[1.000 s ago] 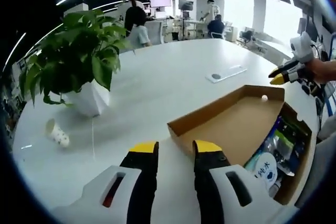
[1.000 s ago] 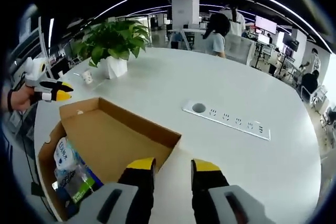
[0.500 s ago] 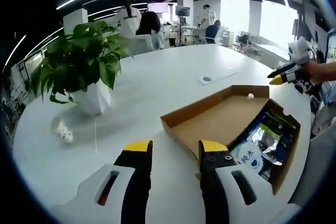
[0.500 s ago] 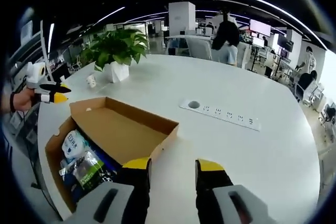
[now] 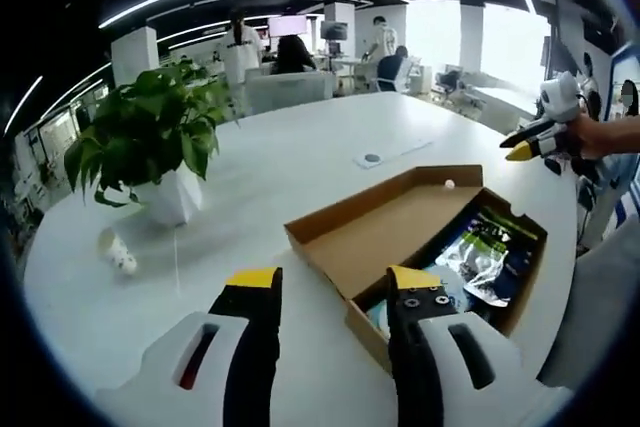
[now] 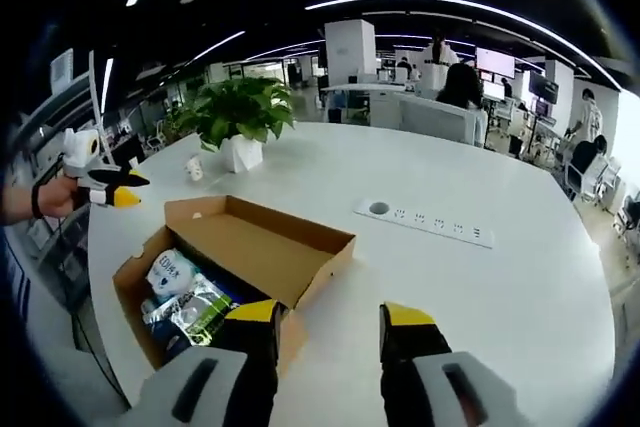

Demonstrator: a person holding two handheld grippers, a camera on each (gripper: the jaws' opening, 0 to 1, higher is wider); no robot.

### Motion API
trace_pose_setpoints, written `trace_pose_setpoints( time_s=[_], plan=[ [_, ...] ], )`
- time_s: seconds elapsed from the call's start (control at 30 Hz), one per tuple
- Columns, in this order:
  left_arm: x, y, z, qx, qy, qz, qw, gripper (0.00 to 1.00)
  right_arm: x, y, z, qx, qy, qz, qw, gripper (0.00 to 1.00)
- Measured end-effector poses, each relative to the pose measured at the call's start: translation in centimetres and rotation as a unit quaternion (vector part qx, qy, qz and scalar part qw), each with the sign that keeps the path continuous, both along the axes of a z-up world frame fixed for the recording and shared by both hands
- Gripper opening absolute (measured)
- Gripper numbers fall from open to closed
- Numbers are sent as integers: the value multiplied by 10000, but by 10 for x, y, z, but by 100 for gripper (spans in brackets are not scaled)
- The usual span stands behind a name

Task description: Operate the shoe box by opening the lid, removing the specified soft item, and placing it in the target area until the item is outside and the box remains undamaged.

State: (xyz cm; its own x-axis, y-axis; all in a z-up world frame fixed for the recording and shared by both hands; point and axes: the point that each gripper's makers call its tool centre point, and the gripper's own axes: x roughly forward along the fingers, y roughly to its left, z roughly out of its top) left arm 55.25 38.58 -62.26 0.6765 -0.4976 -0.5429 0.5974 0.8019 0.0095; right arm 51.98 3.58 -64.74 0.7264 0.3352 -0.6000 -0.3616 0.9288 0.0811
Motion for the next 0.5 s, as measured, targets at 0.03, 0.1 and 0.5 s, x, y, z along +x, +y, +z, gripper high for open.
trace_pose_setpoints(
  time_s=[0.03, 0.1, 0.5],
  plan=[
    [-3, -1, 0, -15, -3, -8, 10000, 42, -6, 1, 1, 26, -20, 7, 10000, 38],
    [-11, -4, -2, -43, 20, -53, 10000, 44, -12, 2, 1, 55, -34, 8, 10000, 39],
    [-55, -20, -5, -154, 40, -308, 9994, 49, -51, 14, 2, 370, -98, -82, 9992, 43]
  ],
)
